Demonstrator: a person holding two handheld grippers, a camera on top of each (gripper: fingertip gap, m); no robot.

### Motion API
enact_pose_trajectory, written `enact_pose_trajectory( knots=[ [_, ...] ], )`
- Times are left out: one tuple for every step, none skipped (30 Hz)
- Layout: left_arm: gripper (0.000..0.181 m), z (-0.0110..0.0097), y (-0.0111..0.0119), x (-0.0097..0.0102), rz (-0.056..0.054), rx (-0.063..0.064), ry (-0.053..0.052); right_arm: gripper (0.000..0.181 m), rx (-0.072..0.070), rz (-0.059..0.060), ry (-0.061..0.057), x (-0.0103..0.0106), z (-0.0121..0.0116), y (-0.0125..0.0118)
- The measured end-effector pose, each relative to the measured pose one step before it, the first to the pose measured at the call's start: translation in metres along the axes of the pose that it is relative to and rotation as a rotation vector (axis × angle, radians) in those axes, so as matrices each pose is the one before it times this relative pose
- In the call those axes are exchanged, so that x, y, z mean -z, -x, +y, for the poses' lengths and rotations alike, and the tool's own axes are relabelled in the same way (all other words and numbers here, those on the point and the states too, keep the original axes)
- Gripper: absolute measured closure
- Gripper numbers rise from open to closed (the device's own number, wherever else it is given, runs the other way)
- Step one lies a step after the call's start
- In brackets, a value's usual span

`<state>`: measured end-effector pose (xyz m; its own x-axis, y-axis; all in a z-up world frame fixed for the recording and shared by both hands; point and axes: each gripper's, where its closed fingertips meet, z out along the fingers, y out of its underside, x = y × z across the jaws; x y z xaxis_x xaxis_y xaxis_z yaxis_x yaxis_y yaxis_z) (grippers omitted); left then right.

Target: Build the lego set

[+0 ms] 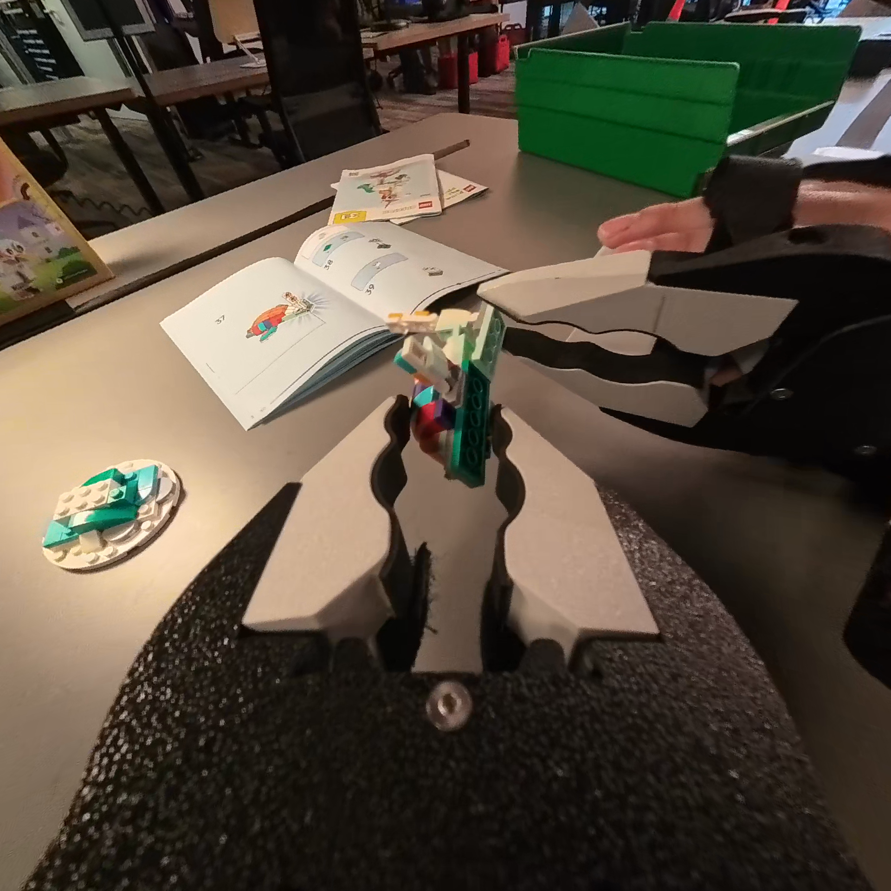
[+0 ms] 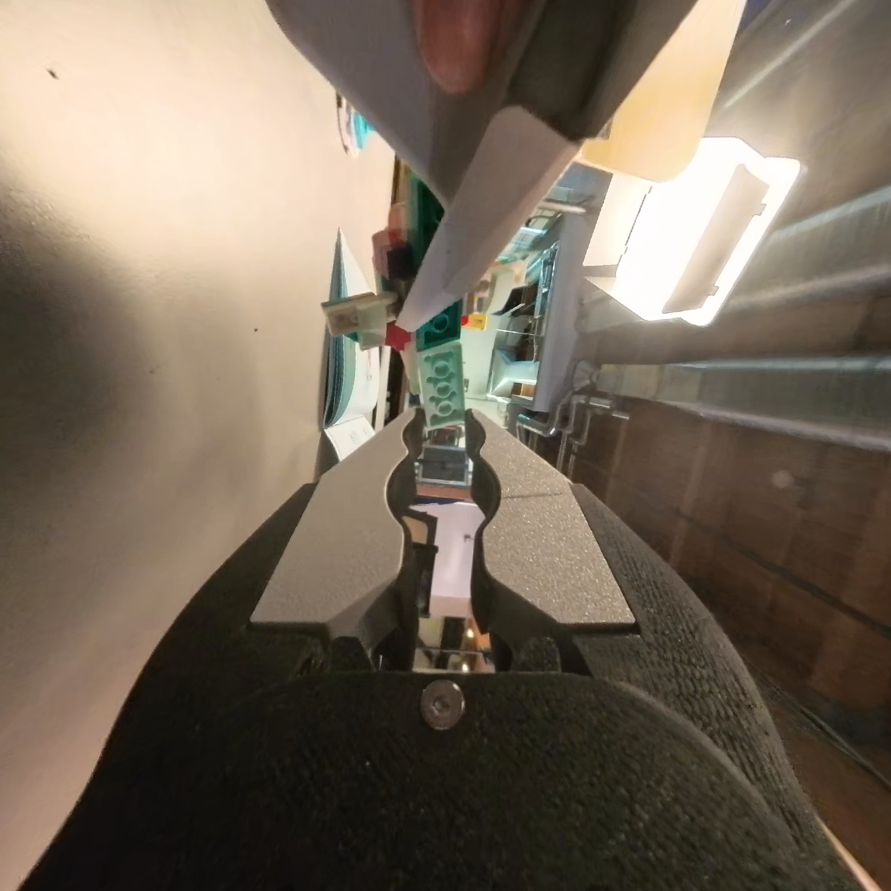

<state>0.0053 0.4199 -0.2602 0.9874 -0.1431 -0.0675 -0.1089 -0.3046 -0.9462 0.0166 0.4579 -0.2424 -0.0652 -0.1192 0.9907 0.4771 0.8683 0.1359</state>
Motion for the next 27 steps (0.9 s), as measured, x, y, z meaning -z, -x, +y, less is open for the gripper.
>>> enact_pose_trajectory(
  knots=[
    [0.149, -0.00007, -0.00012, -0.00008, -0.0014, -0.0056, -0.0008, 0.166, -0.0062, -0.0033, 0.0034, -0.00033, 0.00036, 0.00027],
    [0.149, 0.00002, -0.00099, -0.00012, 0.0029, -0.0044, 0.0002, 0.166, -0.0043, -0.0036, 0.0049, -0.00045, 0.00054, 0.00028],
    [0.149, -0.00023, -0.0009, -0.00007, 0.0028, -0.0003, -0.0024, 0.166, -0.0038, -0.0059, 0.0059, -0.00069, 0.0008, 0.00088],
    [0.149, 0.00049, -0.00007, -0.00022, -0.0001, 0.0029, 0.0021, 0.166, -0.0033, -0.0065, 0.0026, -0.00047, 0.00011, 0.0011],
    [0.149, 0.00113, 0.00019, -0.00043, 0.0004, 0.0033, 0.0061, 0.166, -0.0018, -0.0057, 0.002, -0.00042, -0.00019, 0.00115],
    [0.149, 0.00133, 0.00044, -0.00053, 0.0014, 0.0048, 0.0061, 0.166, -0.0015, -0.0084, 0.0022, -0.0005, -0.00025, 0.0018],
    [0.149, 0.002, 0.00037, -0.00066, 0.0021, 0.0062, 0.0095, 0.166, -0.0015, -0.0097, -0.0005, -0.0007, -0.0004, 0.00201],
    [0.149, 0.00256, -0.00005, -0.00098, 0.0057, 0.0073, 0.0127, 0.166, 0.0001, -0.0122, -0.0013, -0.00064, -0.00033, 0.00236],
    [0.149, 0.00213, -0.0003, -0.00083, 0.0092, 0.0109, 0.0105, 0.166, 0.0034, -0.0117, 0.0003, -0.00068, -0.00009, 0.00225],
    [0.149, 0.00116, -0.00015, -0.00056, 0.0081, 0.0112, 0.0079, 0.166, 0.0071, -0.0066, 0.0006, -0.00033, -0.00009, 0.00138],
    [0.149, 0.0002, -0.00001, -0.00016, 0.0049, 0.0056, 0.0022, 0.166, 0.0071, -0.0041, 0.0014, -0.0004, 0.00008, 0.00073],
    [0.149, 0.00011, -0.00015, -0.00007, 0.0028, 0.001, 0.0002, 0.166, 0.0051, -0.0064, 0.0015, -0.00028, 0.00018, 0.0009],
    [0.149, -0.00035, -0.00028, 0.00011, 0.001, -0.0016, -0.0025, 0.166, 0.0026, -0.0019, 0.0019, -0.00023, 0.00028, 0.00006],
    [0.149, -0.00089, -0.00029, 0.00042, -0.0009, -0.0032, -0.0064, 0.165, 0.0045, 0.0013, 0.0026, -0.00009, 0.00019, -0.00035],
    [0.149, -0.00099, 0.00006, 0.00061, -0.0032, -0.003, -0.0079, 0.166, 0.0038, 0.0051, 0.0028, -0.0001, 0.00009, -0.00095],
    [0.149, -0.00108, -0.00009, 0.00048, -0.0037, -0.0021, -0.0072, 0.165, -0.0035, 0.0032, 0.0047, -0.00008, 0.00012, -0.00081],
    [0.149, -0.00108, 0.0, 0.00049, -0.0041, -0.0022, -0.0062, 0.166, -0.0098, 0.0042, 0.0068, -0.00003, 0.00019, -0.00125],
    [0.149, -0.00108, 0.00016, 0.00042, -0.0046, -0.0031, -0.0059, 0.166, -0.0089, 0.0053, 0.0081, -0.00006, 0.00016, -0.00139],
    [0.149, -0.00092, 0.00042, 0.00029, -0.0053, -0.0022, -0.005, 0.166, -0.0076, 0.0045, 0.0089, -0.00024, 0.0002, -0.00119],
    [0.149, -0.00102, 0.0006, 0.00032, -0.0064, -0.0028, -0.0059, 0.166, -0.0097, 0.0006, 0.008, -0.00029, 0.00007, -0.00058],
    [0.149, -0.00042, 0.00077, 0.00025, -0.0056, -0.0034, -0.0024, 0.166, -0.0132, -0.0027, 0.0051, -0.00031, -0.00022, -0.00014],
    [0.149, -0.00012, 0.0009, 0.0001, -0.0048, -0.0036, -0.0013, 0.166, -0.0146, -0.006, 0.0025, -0.00024, -0.0002, 0.00027],
    [0.149, 0.00015, 0.0008, 0.00001, -0.0028, -0.0032, 0.0003, 0.166, -0.0135, -0.0097, 0.002, -0.00032, -0.00022, 0.00073],
    [0.149, 0.00053, 0.00063, -0.00013, -0.0027, -0.0032, 0.0031, 0.166, -0.0122, -0.0148, 0.0012, -0.00029, -0.00043, 0.00145],
    [0.149, 0.00119, 0.00079, -0.00021, -0.0037, -0.009, 0.0066, 0.166, -0.0106, -0.0142, 0.0, -0.00021, -0.00053, 0.00147],
    [0.149, 0.00078, 0.00075, -0.00003, -0.0041, -0.0128, 0.0029, 0.166, -0.0062, -0.01, -0.0013, 0.00003, -0.00061, 0.00123],
    [0.149, 0.00123, 0.00118, 0.0002, -0.0078, -0.0158, 0.0064, 0.166, 0.0001, -0.0102, -0.0017, 0.00015, -0.0003, 0.00156]
  ],
)
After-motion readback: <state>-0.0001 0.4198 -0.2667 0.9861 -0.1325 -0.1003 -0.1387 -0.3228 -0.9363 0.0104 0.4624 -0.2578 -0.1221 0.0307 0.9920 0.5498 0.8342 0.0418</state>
